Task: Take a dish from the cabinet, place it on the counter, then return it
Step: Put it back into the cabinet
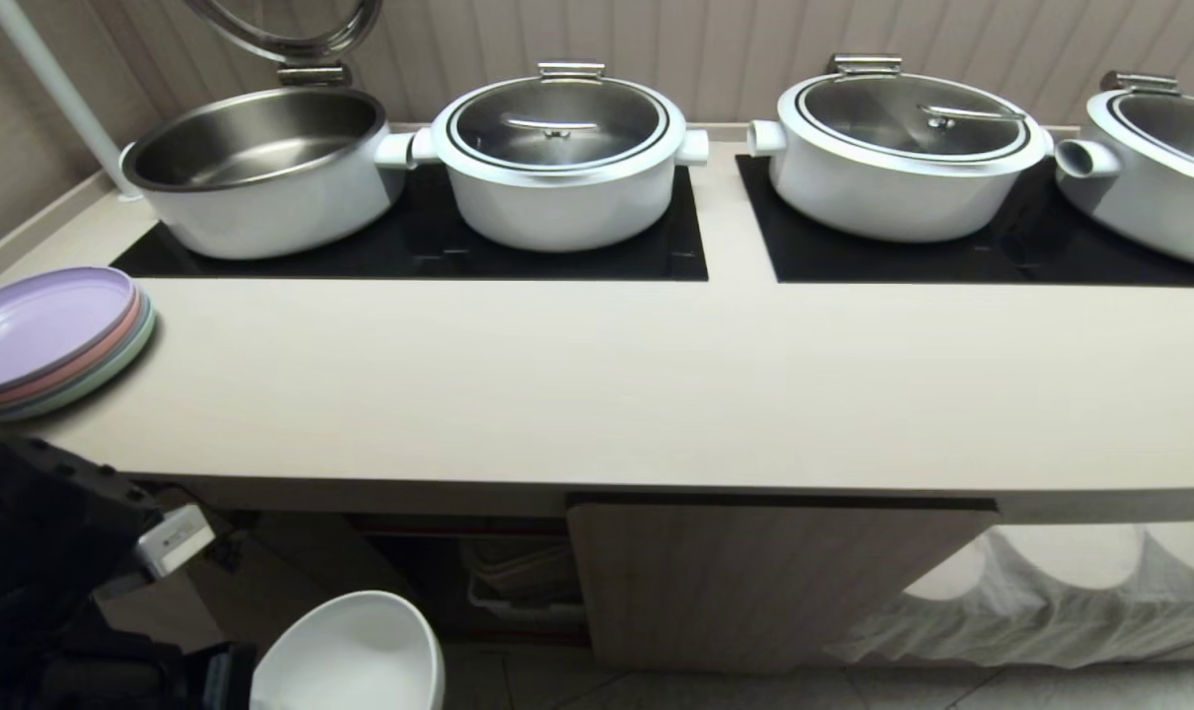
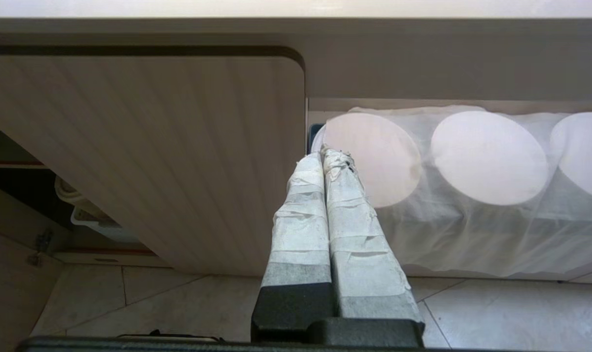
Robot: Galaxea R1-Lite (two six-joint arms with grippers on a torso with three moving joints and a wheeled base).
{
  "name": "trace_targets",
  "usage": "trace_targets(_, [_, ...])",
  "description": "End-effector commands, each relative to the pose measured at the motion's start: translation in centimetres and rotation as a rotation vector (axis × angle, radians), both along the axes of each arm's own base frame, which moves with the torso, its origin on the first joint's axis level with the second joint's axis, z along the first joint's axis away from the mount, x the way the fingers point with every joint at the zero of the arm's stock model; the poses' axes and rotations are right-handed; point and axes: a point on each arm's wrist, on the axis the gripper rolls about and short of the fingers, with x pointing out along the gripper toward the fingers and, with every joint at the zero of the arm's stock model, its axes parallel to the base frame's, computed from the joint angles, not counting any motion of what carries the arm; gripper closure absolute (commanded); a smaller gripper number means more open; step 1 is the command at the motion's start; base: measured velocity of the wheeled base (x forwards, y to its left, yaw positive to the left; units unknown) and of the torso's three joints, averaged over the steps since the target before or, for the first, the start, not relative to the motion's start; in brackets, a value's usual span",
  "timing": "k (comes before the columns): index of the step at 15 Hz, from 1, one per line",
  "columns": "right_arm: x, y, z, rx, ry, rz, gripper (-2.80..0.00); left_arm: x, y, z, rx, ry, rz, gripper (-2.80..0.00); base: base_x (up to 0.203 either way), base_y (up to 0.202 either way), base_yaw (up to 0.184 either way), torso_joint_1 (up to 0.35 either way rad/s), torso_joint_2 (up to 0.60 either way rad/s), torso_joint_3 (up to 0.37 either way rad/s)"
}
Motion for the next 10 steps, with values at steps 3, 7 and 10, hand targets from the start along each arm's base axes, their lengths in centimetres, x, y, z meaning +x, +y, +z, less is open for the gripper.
trace_targets(3, [0.01, 0.00, 0.00, 0.000, 0.001, 0.001, 0.00, 0.53, -0.30, -0.30, 0.000, 0.004, 0.004, 0.00, 0.000, 0.000, 0.000, -0.153, 0.33, 0.169])
trace_targets(7, [0.01, 0.00, 0.00, 0.000, 0.001, 0.001, 0.00, 0.47, -0.24, -0.48, 0.003, 0.011, 0.006, 0.00, 0.000, 0.000, 0.000, -0.159, 0.35, 0.178])
trace_targets(10, [0.01, 0.00, 0.00, 0.000, 0.001, 0.000, 0.00, 0.48, -0.24, -0.44, 0.003, 0.009, 0.005, 0.00, 0.000, 0.000, 0.000, -0.176, 0.37, 0.193])
